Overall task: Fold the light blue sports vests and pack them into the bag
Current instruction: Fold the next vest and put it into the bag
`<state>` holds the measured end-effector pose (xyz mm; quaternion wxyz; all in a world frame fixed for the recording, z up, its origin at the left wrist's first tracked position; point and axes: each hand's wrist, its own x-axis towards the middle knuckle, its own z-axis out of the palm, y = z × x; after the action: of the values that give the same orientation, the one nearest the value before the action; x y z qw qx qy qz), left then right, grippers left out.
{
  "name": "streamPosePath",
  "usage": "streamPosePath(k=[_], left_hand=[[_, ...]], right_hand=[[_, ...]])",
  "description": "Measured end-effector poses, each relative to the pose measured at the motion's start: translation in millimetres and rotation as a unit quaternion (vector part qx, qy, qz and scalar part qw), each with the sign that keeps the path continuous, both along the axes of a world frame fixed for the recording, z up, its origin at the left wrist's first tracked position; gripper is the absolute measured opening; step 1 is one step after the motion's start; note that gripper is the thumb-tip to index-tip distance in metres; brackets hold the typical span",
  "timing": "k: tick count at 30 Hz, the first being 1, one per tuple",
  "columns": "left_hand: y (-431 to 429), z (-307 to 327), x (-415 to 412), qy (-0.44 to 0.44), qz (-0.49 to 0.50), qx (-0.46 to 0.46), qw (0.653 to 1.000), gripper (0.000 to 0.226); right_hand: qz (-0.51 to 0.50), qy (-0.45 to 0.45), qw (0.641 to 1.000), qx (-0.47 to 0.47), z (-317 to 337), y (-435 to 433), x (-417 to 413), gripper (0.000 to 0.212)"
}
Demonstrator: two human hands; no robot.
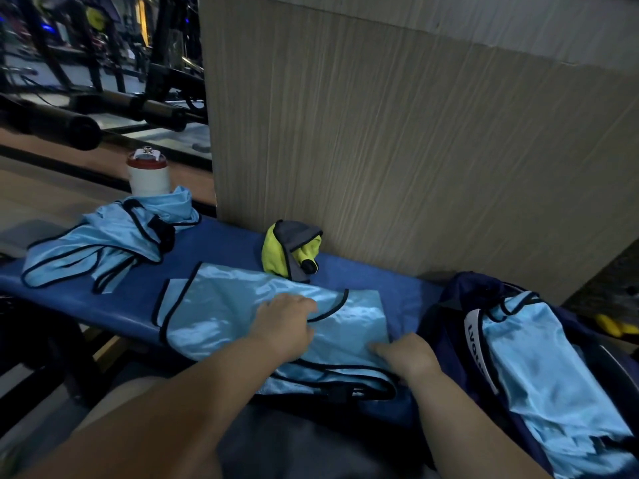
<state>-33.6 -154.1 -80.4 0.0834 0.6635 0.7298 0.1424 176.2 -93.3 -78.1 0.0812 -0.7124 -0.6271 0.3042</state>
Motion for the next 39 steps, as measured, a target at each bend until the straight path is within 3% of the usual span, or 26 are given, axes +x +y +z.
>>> streamPosePath(k=[2,4,7,12,15,19,21,24,25,27,28,29,31,32,35,37,39], left_hand=[[-4,-5,9,0.019,-0.055,-0.103,0.993,0.052],[-8,-14,13,0.062,-0.095,-0.179,0.977,0.064],[-8,-23,11,0.082,-0.110,-0.171,0.976,0.065],[-1,-18,18,0.013,-0.120,-0.135,0.983,0.061],[10,-17,31,0.017,-0.105,-0.091,0.990,0.058],[26,-18,48,0.039,-0.086,-0.105,0.990,0.059],[31,-19,54,0.037,-0.082,-0.126,0.988,0.063],[36,-21,57,0.019,-0.085,-0.133,0.987,0.066],[38,-21,56,0.013,-0.083,-0.126,0.988,0.066],[41,-20,52,-0.044,-0.066,-0.106,0.991,0.063],[41,-18,49,-0.114,-0.047,-0.091,0.988,0.060],[42,-15,45,-0.213,-0.022,-0.077,0.974,0.055],[40,-7,35,-0.409,0.038,-0.028,0.911,0.046],[38,-2,28,-0.468,0.070,-0.003,0.881,0.042],[32,9,5,-0.596,0.149,-0.001,0.789,0.037],[26,14,-10,-0.657,0.177,-0.015,0.733,0.040],[20,15,-21,-0.670,0.190,-0.040,0.717,0.047]], right_hand=[[0.011,0.061,0.998,-0.002,-5,3,2,0.037],[-0.013,0.196,0.980,-0.013,-15,6,4,0.040],[-0.034,0.332,0.942,-0.040,-8,-3,1,0.022],[-0.037,0.422,0.906,0.018,20,-2,5,0.029],[-0.058,0.478,0.875,0.055,44,5,18,0.034],[-0.126,0.472,0.865,0.115,77,19,49,0.034],[-0.144,0.407,0.888,0.162,86,22,65,0.033],[-0.154,0.326,0.920,0.156,99,15,64,0.034],[-0.143,0.345,0.918,0.132,101,18,63,0.034],[-0.083,0.340,0.929,0.122,93,24,57,0.029],[-0.070,0.366,0.920,0.124,92,22,50,0.028],[-0.043,0.376,0.919,0.111,89,21,38,0.027],[0.012,0.370,0.924,0.095,81,14,13,0.031],[0.033,0.383,0.919,0.085,77,13,1,0.035],[0.073,0.392,0.914,0.077,66,13,-31,0.053],[0.081,0.367,0.925,0.059,66,5,-54,0.053],[0.123,0.324,0.937,0.042,62,-5,-74,0.044]])
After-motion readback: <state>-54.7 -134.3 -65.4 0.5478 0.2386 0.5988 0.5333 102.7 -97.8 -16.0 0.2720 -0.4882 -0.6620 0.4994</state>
